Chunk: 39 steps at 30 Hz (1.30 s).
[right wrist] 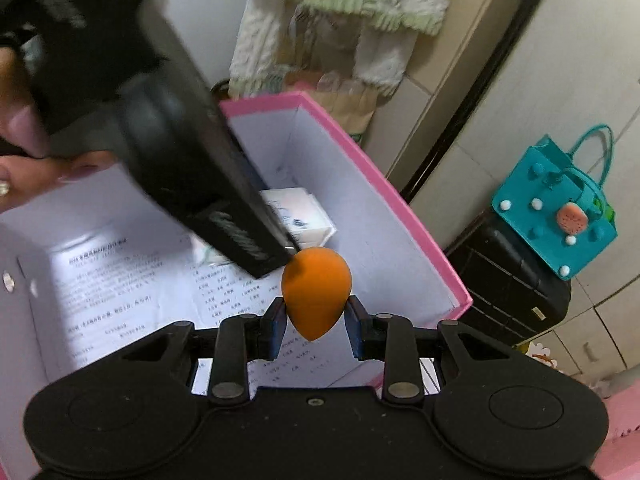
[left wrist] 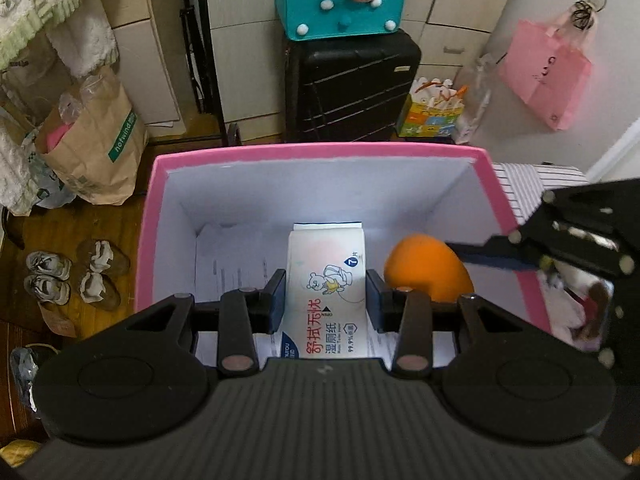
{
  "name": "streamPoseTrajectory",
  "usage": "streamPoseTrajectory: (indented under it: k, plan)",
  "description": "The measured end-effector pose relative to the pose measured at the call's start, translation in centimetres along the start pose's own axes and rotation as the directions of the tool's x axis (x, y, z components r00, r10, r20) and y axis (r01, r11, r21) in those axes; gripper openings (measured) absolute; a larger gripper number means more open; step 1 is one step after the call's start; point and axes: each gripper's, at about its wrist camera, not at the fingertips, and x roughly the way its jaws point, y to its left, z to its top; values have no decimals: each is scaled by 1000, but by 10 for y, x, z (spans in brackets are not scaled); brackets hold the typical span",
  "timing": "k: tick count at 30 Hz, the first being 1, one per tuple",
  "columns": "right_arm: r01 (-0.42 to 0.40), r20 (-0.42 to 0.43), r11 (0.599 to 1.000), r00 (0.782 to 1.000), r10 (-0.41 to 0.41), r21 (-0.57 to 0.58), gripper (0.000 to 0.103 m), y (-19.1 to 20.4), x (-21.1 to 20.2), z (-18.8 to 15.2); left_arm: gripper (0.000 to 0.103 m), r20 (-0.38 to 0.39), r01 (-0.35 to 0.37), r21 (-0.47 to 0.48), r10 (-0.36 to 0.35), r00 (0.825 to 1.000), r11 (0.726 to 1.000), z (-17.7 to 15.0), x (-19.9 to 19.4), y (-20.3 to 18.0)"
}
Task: Organize soft objects
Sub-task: 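Carry the wipes pack in the left gripper while the right carries the sponge into the box, then open the left gripper releasing the wipes while the right releases the sponge in the box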
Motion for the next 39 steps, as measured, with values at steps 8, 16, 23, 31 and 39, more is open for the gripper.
streamPoseTrajectory:
  k: [8,16,23,31,39]
  plan:
    - [11,-75,996,997,-18,-88,36,6,25,4,39,-63,9,-62,-13,998,998,4,34,9]
    - [72,-42,995,996,-75,-67,42,5,26,1,48,-42,12,-88,-16,999,996,5,43,13]
    - [27,38,999,999,-29,43,42,6,-11,-12,52,6,56,-92,-55,998,994,0,13,18]
    - [-81,111,967,992,56,240,42,-2,-66,-22,58,25,33,-11,-33,999,999,-14,-39,10]
    - [-172,157,925,980,125,340,43,0,-108,-38,62,42,-26,69,23,999,997,-36,-92,-5]
